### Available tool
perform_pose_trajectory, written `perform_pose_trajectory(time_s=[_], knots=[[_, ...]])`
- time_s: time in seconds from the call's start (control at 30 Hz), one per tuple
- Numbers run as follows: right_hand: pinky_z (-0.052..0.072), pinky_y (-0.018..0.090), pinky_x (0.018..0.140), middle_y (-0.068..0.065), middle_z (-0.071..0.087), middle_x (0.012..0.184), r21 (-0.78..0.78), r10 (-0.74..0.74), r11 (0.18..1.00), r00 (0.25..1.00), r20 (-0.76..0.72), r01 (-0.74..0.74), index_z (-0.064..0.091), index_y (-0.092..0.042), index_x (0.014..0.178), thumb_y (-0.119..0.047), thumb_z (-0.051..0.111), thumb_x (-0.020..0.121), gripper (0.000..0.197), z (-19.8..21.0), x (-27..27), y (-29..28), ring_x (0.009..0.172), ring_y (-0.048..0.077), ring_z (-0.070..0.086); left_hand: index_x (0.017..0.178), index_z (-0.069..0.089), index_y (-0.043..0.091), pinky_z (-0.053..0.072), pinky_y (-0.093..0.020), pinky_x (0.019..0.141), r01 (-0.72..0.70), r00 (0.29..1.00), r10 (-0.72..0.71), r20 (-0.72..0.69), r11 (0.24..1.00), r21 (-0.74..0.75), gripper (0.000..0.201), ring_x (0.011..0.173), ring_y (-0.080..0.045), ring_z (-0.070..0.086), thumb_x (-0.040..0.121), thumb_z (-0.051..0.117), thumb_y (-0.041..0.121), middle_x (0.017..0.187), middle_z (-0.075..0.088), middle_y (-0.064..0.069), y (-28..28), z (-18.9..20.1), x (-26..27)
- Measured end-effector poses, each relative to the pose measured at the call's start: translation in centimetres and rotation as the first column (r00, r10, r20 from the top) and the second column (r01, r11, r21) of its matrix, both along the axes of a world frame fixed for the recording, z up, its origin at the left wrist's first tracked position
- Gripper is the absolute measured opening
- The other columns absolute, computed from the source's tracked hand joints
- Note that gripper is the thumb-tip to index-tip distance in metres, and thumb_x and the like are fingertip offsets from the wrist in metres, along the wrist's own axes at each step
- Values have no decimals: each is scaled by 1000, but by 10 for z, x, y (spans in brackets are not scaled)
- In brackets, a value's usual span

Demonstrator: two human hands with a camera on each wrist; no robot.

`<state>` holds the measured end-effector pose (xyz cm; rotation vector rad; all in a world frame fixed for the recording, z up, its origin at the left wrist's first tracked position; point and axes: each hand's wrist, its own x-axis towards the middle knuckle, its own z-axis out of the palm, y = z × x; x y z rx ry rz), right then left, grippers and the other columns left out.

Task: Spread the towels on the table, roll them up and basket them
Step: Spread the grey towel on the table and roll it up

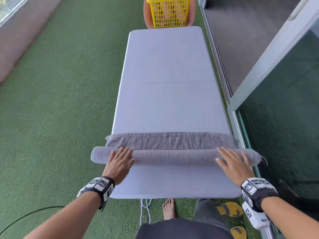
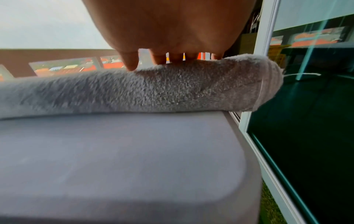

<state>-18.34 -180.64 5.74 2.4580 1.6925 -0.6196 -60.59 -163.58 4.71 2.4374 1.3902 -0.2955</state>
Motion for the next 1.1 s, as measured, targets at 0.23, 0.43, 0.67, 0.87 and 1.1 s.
perform_pose_trajectory(time_s=[0.23,0.43,0.67,0.87,1.1], knots=[[11,44,116,-18,59,125,-88,92,992,993,76,-85,53,-39,124,-45,65,76,50,-5,-5,-16,119,8,49,101,62,23,33,-40,108,120,993,-118,-30,990,75,38,97,-14,59,81,42,48,102,67,6,-15,-8,-5],[13,52,114,-6,46,144,124,-11,992,990,140,-7,45,-31,139,-38,42,95,45,0,19,34,132,15,41,150,21,12,4,-49,118,-30,999,33,-11,985,172,63,142,-27,25,92,9,33,153,30,-10,16,-4,6],[-9,51,115,-13,4,160,-73,67,996,988,136,-58,3,-34,152,-60,44,91,78,-12,29,34,148,13,1,153,3,14,-7,-45,117,24,984,-11,-177,997,67,72,147,-23,3,96,45,33,160,7,-5,37,-9,8],[42,44,98,9,61,126,26,-50,998,999,19,50,52,-16,130,-41,60,89,49,-9,4,38,113,30,57,115,53,8,44,-40,89,-124,988,130,-82,990,71,24,102,-31,58,93,44,11,113,62,-13,19,1,46],[45,38,75,19,66,105,-73,-203,978,974,-98,197,59,-9,98,-55,52,90,47,3,-98,25,94,36,62,102,60,2,42,-35,75,-374,904,420,80,867,-330,34,98,-37,60,93,49,33,105,65,-21,-60,13,127]])
